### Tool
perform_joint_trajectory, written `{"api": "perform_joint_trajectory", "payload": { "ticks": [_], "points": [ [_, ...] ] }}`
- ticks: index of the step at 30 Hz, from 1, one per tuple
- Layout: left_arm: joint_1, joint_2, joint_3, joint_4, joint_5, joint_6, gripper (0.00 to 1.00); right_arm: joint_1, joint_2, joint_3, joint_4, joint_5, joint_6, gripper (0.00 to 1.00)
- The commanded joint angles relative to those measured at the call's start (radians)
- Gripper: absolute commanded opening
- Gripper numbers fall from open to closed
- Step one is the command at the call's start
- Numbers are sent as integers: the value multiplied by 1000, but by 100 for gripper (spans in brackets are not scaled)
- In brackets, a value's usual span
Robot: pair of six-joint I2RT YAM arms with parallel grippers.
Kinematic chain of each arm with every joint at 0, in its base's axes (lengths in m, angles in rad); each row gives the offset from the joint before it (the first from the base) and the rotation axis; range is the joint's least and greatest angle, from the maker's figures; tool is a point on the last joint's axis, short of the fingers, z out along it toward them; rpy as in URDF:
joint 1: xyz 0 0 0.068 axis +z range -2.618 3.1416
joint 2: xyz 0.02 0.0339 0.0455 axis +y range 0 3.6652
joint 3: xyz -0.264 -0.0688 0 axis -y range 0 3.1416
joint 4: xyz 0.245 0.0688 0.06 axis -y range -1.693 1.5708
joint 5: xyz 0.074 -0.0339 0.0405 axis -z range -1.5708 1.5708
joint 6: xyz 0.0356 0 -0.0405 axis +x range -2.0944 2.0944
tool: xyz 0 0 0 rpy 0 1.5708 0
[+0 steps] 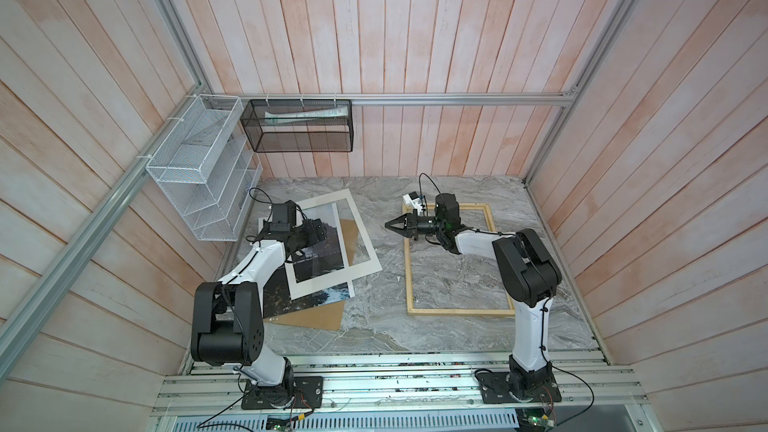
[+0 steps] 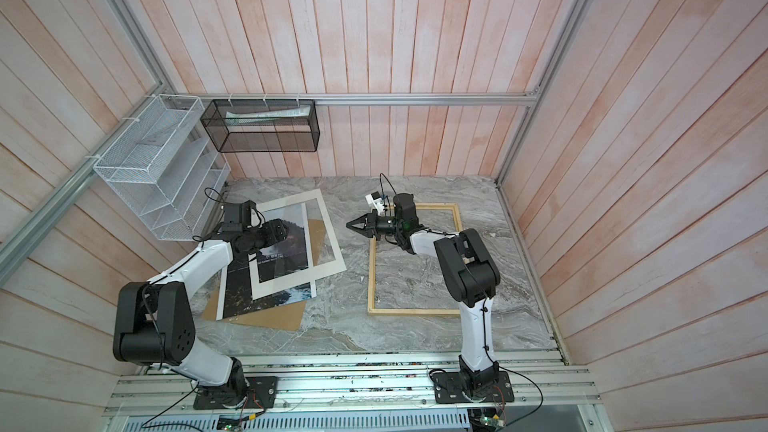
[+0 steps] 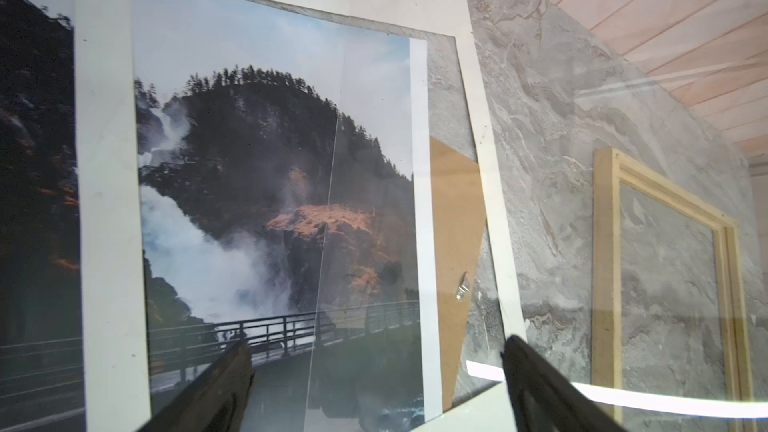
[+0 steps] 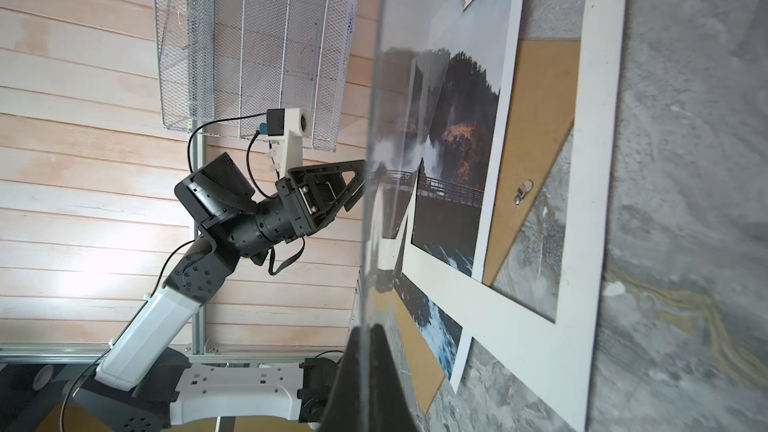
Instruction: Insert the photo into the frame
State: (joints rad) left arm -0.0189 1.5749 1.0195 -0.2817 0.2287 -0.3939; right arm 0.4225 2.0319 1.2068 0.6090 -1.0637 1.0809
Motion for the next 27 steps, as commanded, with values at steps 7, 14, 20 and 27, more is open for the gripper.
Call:
{"api": "perform_joint_trajectory", "payload": {
  "ticks": [7, 14, 20, 27],
  "points": [
    [-81, 17, -25, 106, 85, -36, 95, -75, -236, -96, -540, 31, -526, 0],
    [-160, 50, -68, 211, 150, -90, 95, -186, -355, -150, -840, 62, -815, 0],
    [-245, 120, -66, 254, 161, -129, 95, -333, -354, -153, -847, 107, -879, 0],
    [-327, 157, -56, 260, 183, -148, 94, -505, -248, -69, -986, 224, -985, 0]
  ]
}}
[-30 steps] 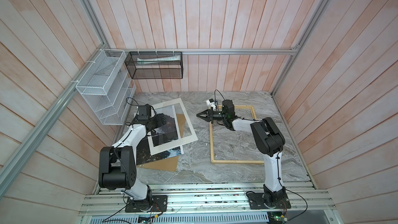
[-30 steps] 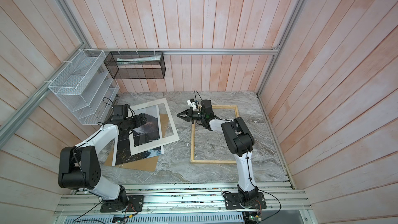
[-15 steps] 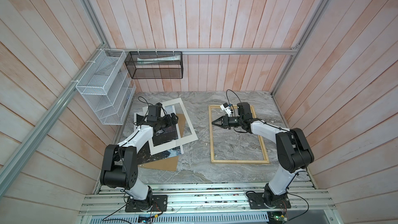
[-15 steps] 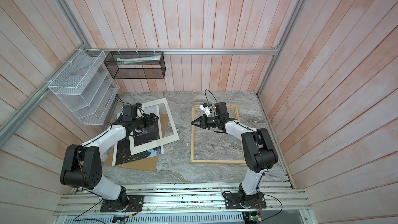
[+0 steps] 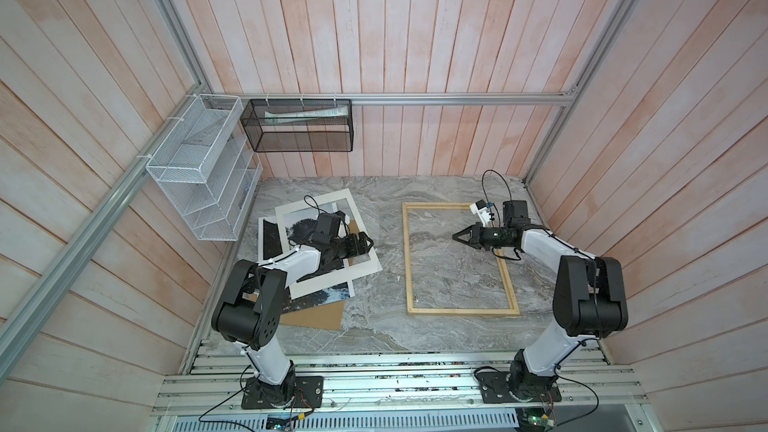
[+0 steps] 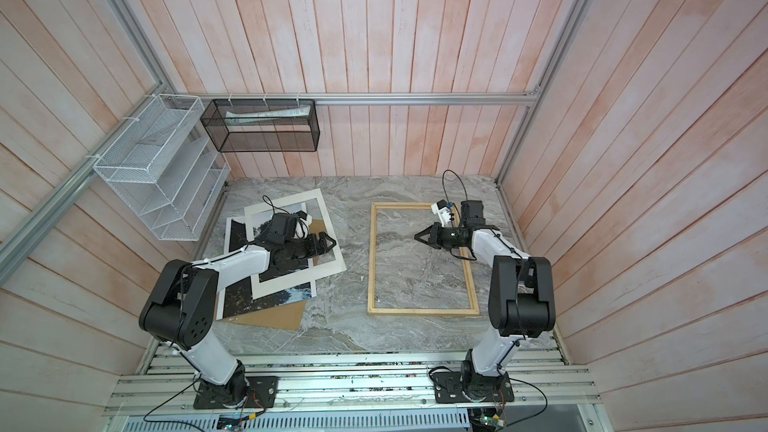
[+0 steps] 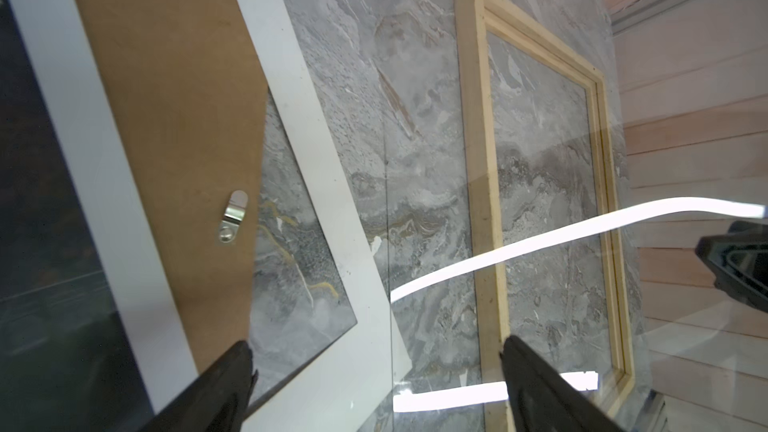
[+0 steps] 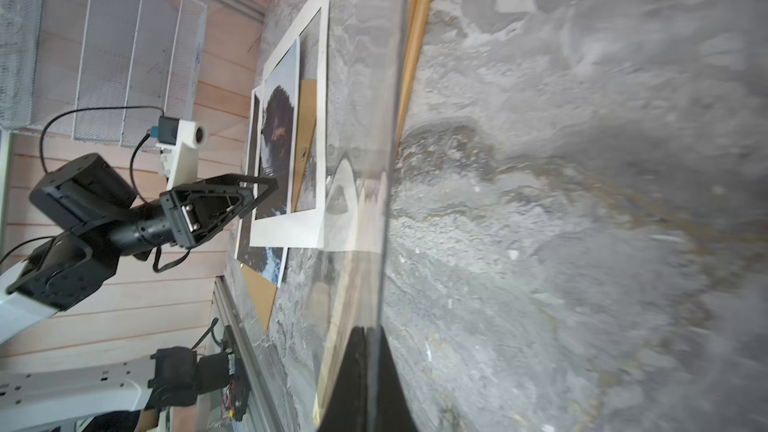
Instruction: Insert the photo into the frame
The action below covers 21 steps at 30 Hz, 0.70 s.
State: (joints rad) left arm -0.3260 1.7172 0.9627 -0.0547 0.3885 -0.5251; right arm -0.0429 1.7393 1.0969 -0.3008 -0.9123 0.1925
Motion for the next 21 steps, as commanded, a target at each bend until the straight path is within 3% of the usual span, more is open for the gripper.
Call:
{"api": "perform_joint_trajectory", "payload": {
  "ticks": [1, 9, 13, 21],
  "points": [
    [-30, 22, 2, 38, 29, -19, 94, -63, 64, 49, -86, 82, -107, 0],
    [-92, 73, 52, 35, 49, -19, 94, -109, 114, 75, -158, 147, -298, 0],
    [-128, 94, 82, 37, 49, -31, 93, -127, 106, 89, -186, 179, -340, 0],
    [-208, 162, 148, 36, 25, -51, 92, -169, 118, 91, -196, 131, -393, 0]
  ]
}}
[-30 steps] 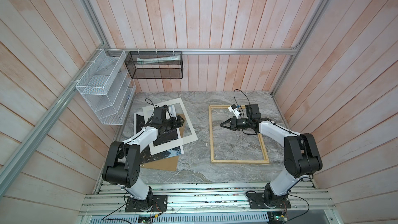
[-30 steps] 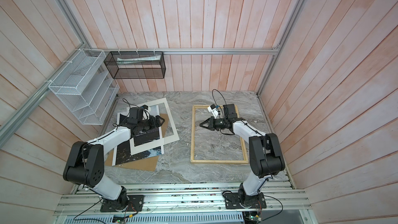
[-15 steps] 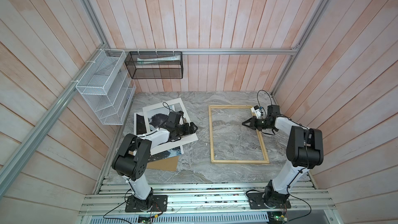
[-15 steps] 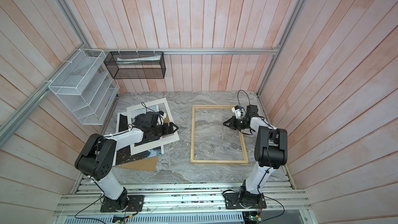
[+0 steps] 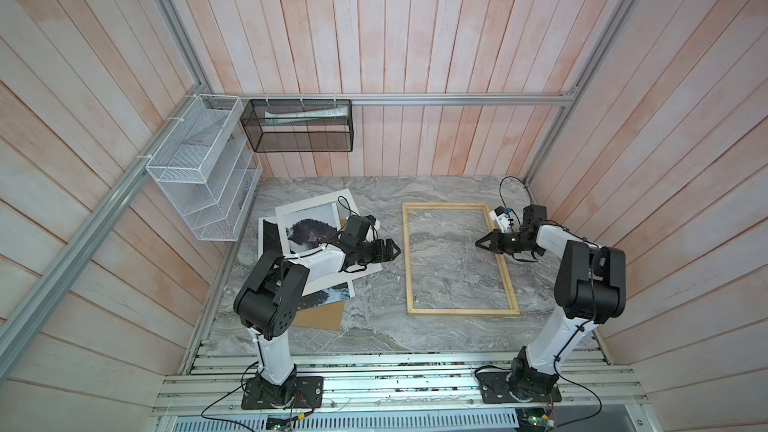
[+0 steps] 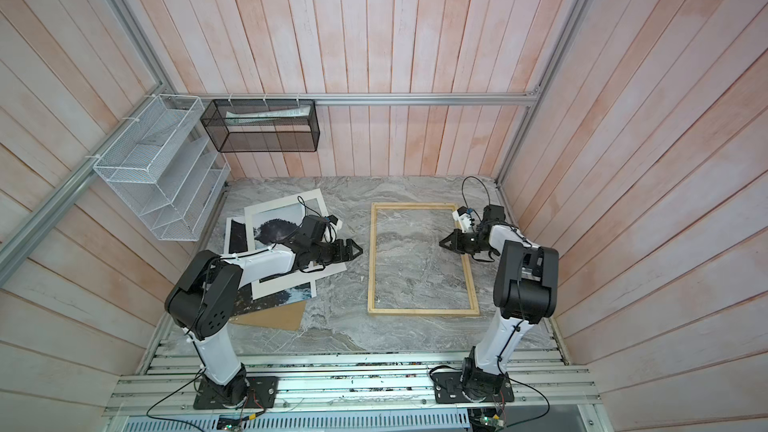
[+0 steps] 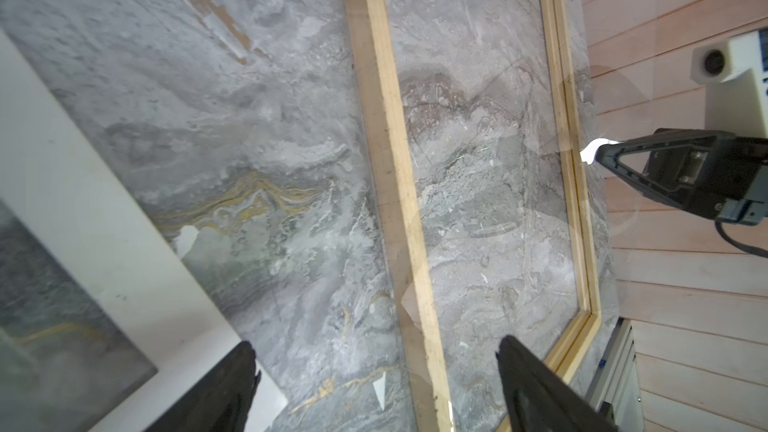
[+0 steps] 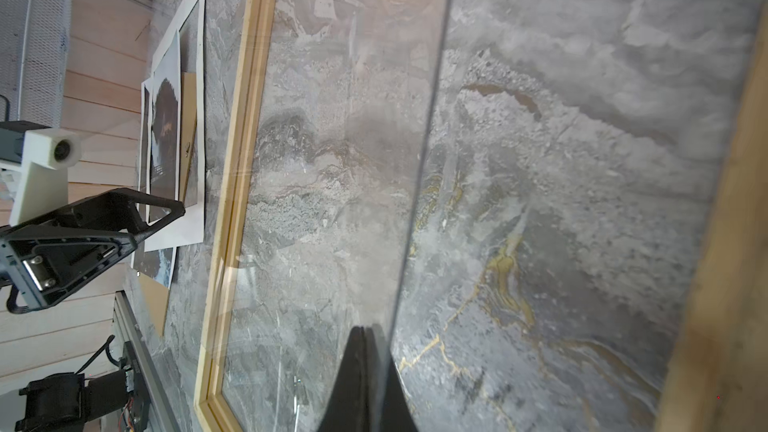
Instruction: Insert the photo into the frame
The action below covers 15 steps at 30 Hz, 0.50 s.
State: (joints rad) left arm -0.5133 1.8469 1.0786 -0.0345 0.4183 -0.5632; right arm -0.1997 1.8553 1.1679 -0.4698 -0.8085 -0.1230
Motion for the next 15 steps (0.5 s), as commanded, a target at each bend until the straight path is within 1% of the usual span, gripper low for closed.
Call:
{"api": "perform_joint_trajectory", "payload": {
  "ticks": [1, 5, 9, 11, 13, 15],
  "points": [
    [-27, 41, 40, 18, -4, -15, 92, -15, 5, 22, -30, 25, -81, 0],
    [-54, 87, 75, 18, -13, -17, 91, -22, 17, 24, -32, 13, -86, 0],
    [-68, 125, 96, 20, -5, -24, 88, -21, 33, 30, -26, 27, -72, 1],
    [-72, 133, 100, 32, 5, -27, 87, -20, 36, 32, -20, 36, -63, 7],
    [-76, 139, 103, 38, 16, -26, 86, -21, 35, 32, -10, 34, -52, 14],
    [-79, 145, 108, 42, 29, -21, 82, -21, 33, 32, 1, 29, -41, 20]
  ]
}}
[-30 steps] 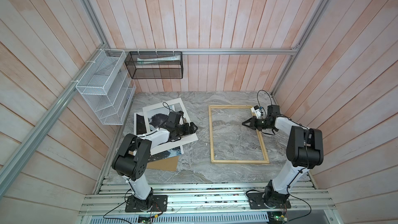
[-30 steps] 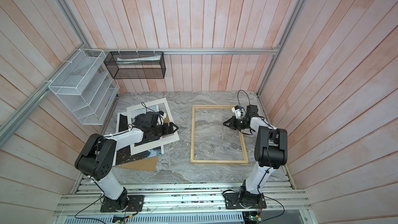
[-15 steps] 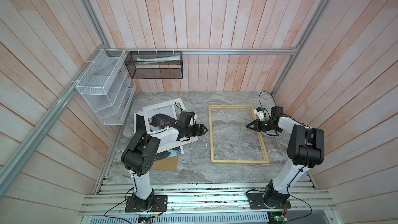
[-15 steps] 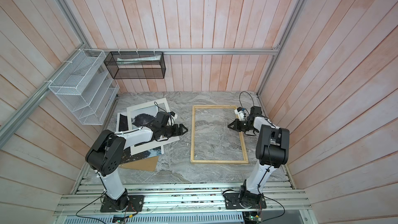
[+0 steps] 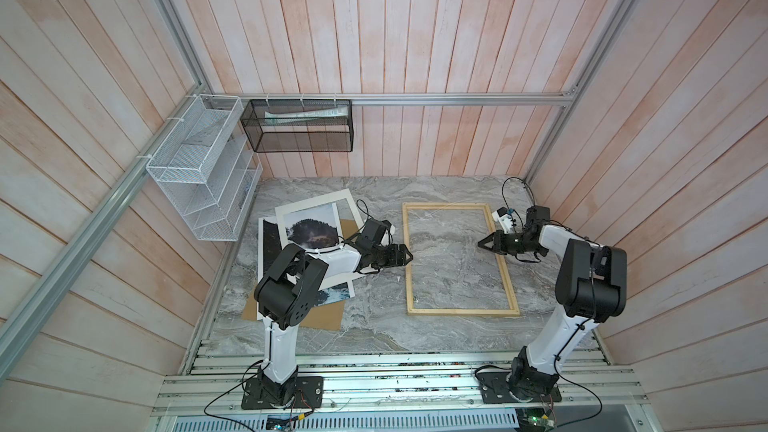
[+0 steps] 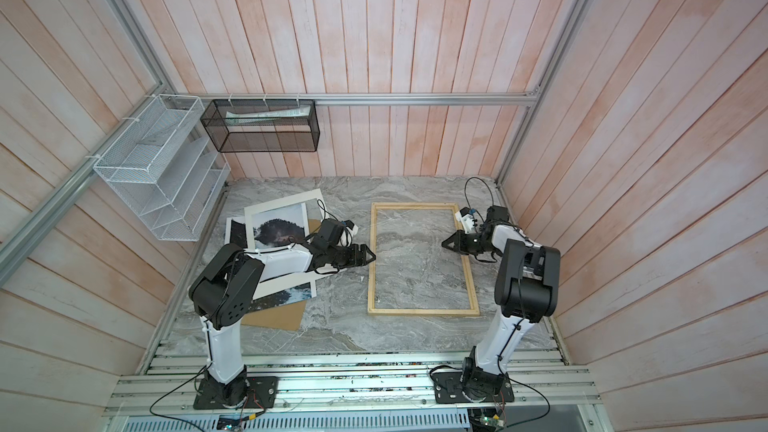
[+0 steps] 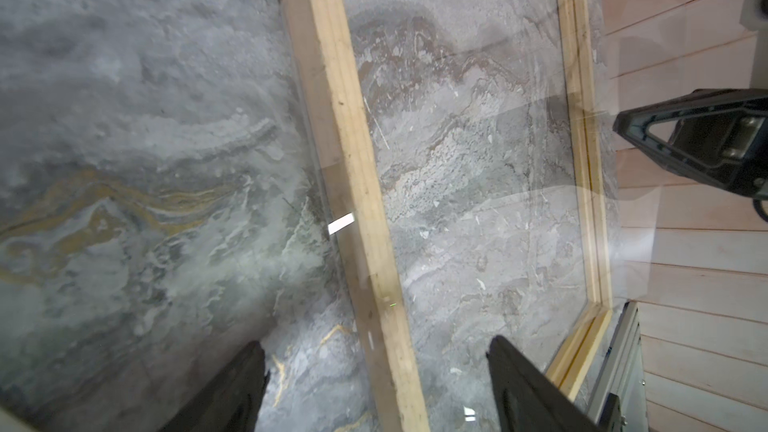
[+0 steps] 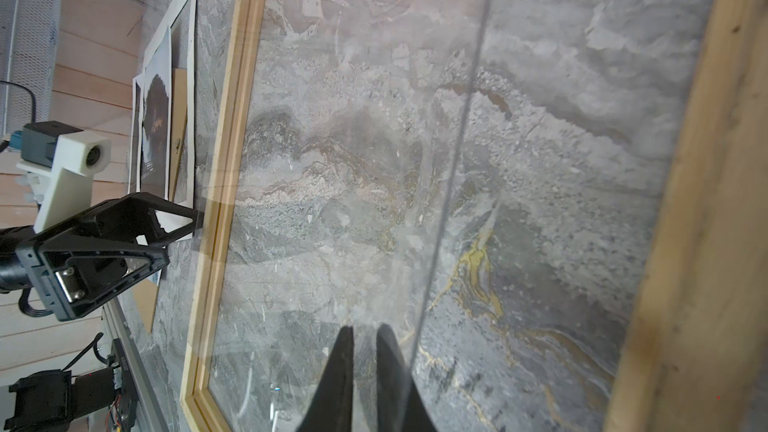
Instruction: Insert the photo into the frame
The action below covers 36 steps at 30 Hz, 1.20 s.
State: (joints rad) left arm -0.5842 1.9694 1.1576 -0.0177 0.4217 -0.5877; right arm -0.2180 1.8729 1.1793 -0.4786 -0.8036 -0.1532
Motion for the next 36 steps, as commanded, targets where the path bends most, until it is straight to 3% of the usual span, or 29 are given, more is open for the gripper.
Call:
{"api": "perform_joint_trajectory", "payload": {
  "ticks": [1, 6, 9, 16, 21, 27, 36],
  "points": [
    [-8, 24, 32, 27, 31, 5, 80, -3, 14, 21, 14, 19, -6, 22],
    [-11, 31, 41, 35, 49, 8, 76, -3, 3, 20, 25, 11, 3, 33],
    [-14, 31, 41, 41, 56, 11, 72, -3, 3, 20, 30, 9, 8, 34],
    [-15, 28, 37, 51, 70, 13, 66, -4, 17, 15, 52, -6, 27, 26],
    [-21, 12, 23, 76, 86, 12, 63, -2, 3, 7, 79, -37, 44, 10],
    [-31, -5, 10, 81, 60, 17, 60, -30, -60, 39, 130, -140, 120, 0],
    [-57, -15, 20, 38, -36, 23, 59, -41, -187, 126, 190, -254, 304, 0]
  ]
}}
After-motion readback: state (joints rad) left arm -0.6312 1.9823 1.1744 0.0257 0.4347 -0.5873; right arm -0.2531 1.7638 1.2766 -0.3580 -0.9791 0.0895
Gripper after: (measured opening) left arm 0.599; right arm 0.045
